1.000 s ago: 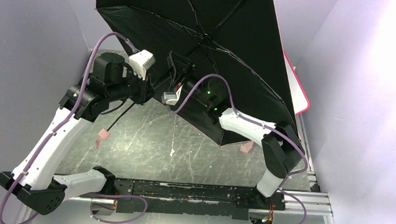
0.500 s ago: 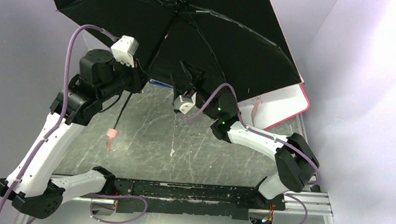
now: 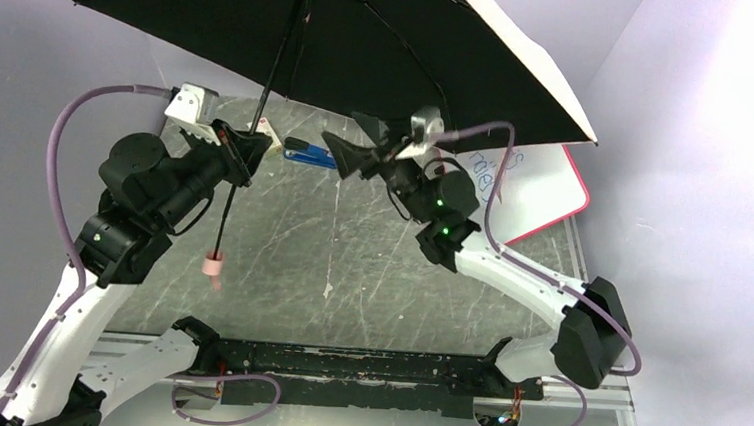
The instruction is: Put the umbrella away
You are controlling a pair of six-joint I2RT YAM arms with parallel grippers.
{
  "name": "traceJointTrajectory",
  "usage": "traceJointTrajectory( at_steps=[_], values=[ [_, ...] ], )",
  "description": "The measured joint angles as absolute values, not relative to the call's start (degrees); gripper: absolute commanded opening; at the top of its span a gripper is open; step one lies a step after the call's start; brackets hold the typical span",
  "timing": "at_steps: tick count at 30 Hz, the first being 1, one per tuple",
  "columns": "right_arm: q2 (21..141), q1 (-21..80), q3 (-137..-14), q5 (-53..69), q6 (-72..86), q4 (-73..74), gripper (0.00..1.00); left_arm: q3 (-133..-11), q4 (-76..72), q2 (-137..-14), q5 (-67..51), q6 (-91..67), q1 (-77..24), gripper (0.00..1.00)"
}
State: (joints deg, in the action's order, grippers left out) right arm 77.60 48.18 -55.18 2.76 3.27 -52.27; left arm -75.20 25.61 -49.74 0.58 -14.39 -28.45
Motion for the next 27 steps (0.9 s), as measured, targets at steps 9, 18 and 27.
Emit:
traceJointTrajectory(
  at_steps=[9, 18, 27],
  values=[
    [89.0, 48.2, -65.0, 6.2, 47.6, -53.1, 0.68, -63.2, 18.0, -47.4, -0.1, -16.1, -28.4, 0.05],
    [98.7, 48.2, -65.3, 5.8, 64.3, -63.3, 0.68, -58.2, 14.2, -45.7, -2.6, -17.2, -28.4, 0.05],
    [101.1, 48.2, -66.5, 2.5, 64.6, -68.0, 0.69, -55.4, 13.5, -44.7, -3.4, -17.1, -28.4, 0.05]
  ],
)
